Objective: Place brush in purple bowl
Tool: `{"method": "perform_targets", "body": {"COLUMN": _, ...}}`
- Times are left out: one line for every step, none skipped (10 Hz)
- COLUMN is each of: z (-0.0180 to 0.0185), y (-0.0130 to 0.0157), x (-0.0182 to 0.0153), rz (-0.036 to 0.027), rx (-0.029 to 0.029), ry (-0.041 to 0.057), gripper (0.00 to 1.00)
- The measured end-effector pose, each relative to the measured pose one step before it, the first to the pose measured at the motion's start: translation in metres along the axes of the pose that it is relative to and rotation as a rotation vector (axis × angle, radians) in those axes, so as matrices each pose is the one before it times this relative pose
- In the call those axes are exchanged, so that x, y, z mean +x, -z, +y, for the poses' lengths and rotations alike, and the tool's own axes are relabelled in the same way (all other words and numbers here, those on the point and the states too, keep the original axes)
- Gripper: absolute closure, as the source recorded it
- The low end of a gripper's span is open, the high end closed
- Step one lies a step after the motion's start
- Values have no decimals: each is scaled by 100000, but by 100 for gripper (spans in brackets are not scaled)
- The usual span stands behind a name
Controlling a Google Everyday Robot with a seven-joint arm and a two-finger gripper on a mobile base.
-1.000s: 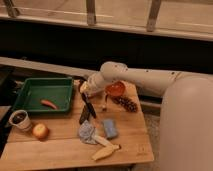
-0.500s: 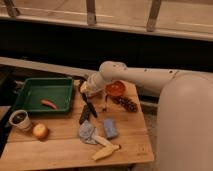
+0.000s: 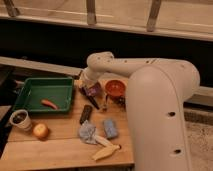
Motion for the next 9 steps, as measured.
{"method": "perform_targets", "body": {"z": -373, "y": -454, "x": 18, "rz": 1416, "rx": 1280, "ry": -3, "gripper": 98}}
{"method": "perform_targets", "body": {"z": -264, "y": -545, "x": -5, "rz": 1299, "rx": 442, "ry": -524, "gripper": 92}}
{"method": "perform_targets", "body": {"z": -493, "y": -636, "x": 200, "rz": 1611, "rx": 289, "ry": -1008, "gripper": 80}}
{"method": "perform_targets", "body": {"z": -435, "y": -266, "x": 179, "rz": 1095, "rx": 278, "ry": -665, "gripper": 72}}
{"method": "perform_targets", "body": {"z": -573, "y": -507, "x": 267, "rz": 1827, "rx": 726, "ry": -879, "gripper": 60}}
{"method": "perform_targets", "body": {"z": -208, "y": -374, "x": 53, "rz": 1291, "rx": 533, "ry": -537, "gripper": 49}}
{"method": "perform_targets", "body": {"z": -138, "y": -297, "x": 9, "rz": 962, "rx": 506, "ry": -583, "gripper": 41}}
{"method": "perform_targets", "body": {"z": -198, "y": -57, "x": -76, "rz": 411, "rx": 482, "ry": -581, "gripper": 38}}
{"method": "perform_targets", "body": {"z": -202, "y": -17, "x": -64, "rz": 245, "rx": 520, "ry": -585, "gripper": 38}}
